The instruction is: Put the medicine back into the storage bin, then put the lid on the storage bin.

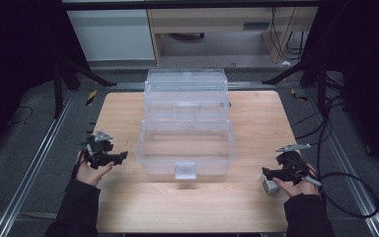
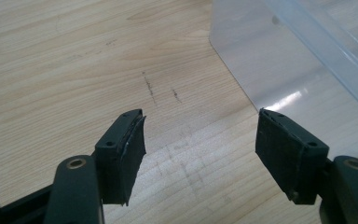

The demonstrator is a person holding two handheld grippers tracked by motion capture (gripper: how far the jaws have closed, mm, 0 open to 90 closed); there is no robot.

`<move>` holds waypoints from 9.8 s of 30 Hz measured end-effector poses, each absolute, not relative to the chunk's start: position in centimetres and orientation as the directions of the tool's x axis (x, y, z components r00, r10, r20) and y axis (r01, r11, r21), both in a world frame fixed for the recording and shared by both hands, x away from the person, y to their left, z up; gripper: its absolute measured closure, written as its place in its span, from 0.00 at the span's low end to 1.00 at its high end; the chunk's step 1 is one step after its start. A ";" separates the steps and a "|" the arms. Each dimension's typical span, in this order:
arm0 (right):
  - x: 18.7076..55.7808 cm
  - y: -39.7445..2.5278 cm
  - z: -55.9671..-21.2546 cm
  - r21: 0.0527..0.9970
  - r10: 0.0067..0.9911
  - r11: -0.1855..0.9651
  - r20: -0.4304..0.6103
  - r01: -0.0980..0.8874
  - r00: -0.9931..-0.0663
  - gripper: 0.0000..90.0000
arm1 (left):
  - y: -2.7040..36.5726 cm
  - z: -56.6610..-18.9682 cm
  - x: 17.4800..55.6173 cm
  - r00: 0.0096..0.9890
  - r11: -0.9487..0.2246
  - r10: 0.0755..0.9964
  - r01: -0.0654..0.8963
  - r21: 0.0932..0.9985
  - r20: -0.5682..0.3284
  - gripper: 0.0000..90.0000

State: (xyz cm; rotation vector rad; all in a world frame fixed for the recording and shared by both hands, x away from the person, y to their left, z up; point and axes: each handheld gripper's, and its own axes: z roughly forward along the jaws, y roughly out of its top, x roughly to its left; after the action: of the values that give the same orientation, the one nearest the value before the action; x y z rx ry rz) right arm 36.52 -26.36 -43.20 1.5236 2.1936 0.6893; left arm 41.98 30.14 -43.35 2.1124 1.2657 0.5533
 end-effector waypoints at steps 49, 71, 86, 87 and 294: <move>36.6 -25.0 -44.7 0.459 0.922 0.338 0.014 0.821 -0.388 0.50 | 29.6 -43.7 42.1 0.475 -0.377 0.879 0.638 0.671 0.042 0.35; 36.6 -25.1 -40.4 0.616 0.908 0.292 0.062 0.732 -0.414 0.50 | 29.7 -44.0 42.2 0.480 -0.381 0.877 0.645 0.663 0.037 0.34; 37.6 -23.6 -37.4 0.674 0.894 0.308 0.037 0.672 -0.447 0.50 | 29.9 -44.0 42.3 0.476 -0.377 0.879 0.650 0.660 0.033 0.34; 37.7 -23.6 -37.2 0.677 0.892 0.313 0.031 0.666 -0.450 0.50 | 29.9 -44.0 42.3 0.475 -0.376 0.879 0.650 0.660 0.033 0.33; 43.3 -23.3 -41.9 0.667 0.886 0.364 -0.033 0.650 -0.462 0.27 | 13.0 -40.8 40.3 0.901 -0.734 0.427 0.292 0.613 0.082 0.45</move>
State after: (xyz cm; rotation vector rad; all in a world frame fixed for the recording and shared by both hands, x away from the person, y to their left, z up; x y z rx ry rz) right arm 43.34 -23.30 -41.93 1.3403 2.2429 0.8320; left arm 40.32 13.00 -40.82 2.4443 0.5135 0.2889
